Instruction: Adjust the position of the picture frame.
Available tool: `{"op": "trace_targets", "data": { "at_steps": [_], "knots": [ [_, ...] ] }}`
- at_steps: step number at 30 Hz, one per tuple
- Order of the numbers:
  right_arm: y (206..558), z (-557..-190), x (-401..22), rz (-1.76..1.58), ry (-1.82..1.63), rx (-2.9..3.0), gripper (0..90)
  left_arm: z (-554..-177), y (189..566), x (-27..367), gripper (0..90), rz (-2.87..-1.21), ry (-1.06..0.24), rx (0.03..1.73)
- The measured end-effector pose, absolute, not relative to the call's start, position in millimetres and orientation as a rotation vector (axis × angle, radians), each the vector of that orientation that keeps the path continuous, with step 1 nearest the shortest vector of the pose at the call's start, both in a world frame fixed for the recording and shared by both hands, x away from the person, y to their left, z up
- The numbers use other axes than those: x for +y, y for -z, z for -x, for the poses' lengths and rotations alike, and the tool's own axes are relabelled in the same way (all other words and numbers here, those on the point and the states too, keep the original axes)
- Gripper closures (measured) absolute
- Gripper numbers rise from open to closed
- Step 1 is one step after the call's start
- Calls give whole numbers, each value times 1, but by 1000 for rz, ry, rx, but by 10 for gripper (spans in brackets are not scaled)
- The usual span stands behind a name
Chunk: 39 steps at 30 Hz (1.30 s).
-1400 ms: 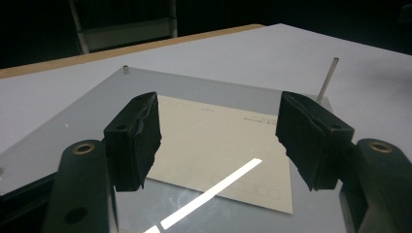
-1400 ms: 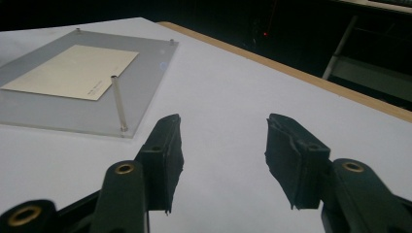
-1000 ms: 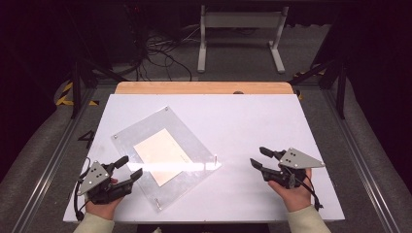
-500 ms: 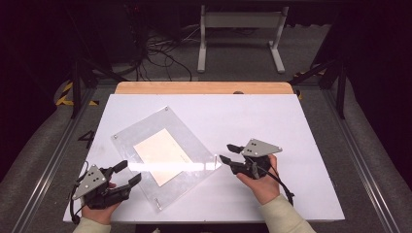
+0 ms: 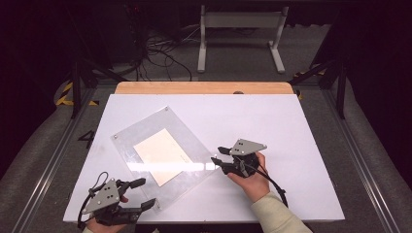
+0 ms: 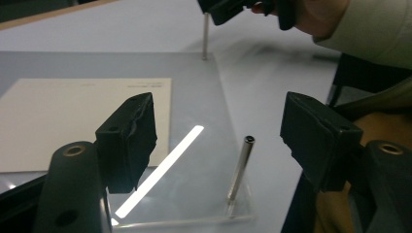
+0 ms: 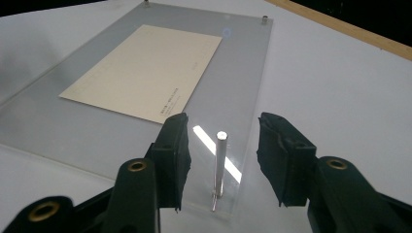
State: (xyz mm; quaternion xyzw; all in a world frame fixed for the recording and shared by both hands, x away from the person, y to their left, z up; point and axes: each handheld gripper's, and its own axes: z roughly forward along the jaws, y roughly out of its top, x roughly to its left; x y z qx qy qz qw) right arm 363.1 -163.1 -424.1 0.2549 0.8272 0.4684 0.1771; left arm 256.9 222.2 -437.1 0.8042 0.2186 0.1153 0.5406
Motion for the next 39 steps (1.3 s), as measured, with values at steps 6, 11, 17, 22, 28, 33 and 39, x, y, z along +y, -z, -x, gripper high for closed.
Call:
{"op": "trace_targets", "data": {
  "at_steps": [6, 11, 17, 22, 28, 33, 39],
  "knots": [
    [429, -367, -160, -725, -1323, 2362, 560, -260, 445, 209, 317, -1986, -229, 516],
    [434, -372, -158, -738, -1320, 2383, 566, -263, 452, 201, 373, -2047, -199, 518],
    [441, -378, -154, -744, -1315, 2418, 613, -267, 458, 194, 561, -2123, -143, 502],
    [446, -383, -151, -727, -1295, 2467, 779, -268, 462, 190, 795, -2177, -160, 499],
    [446, -383, -148, -692, -1249, 2464, 846, -268, 461, 188, 844, -2183, -196, 498],
    [442, -379, -148, -673, -1252, 2435, 850, -261, 455, 184, 847, -2204, -286, 456],
    [426, -369, -151, -631, -1303, 2370, 851, -256, 445, 186, 835, -2181, -383, 471]
  ]
}}
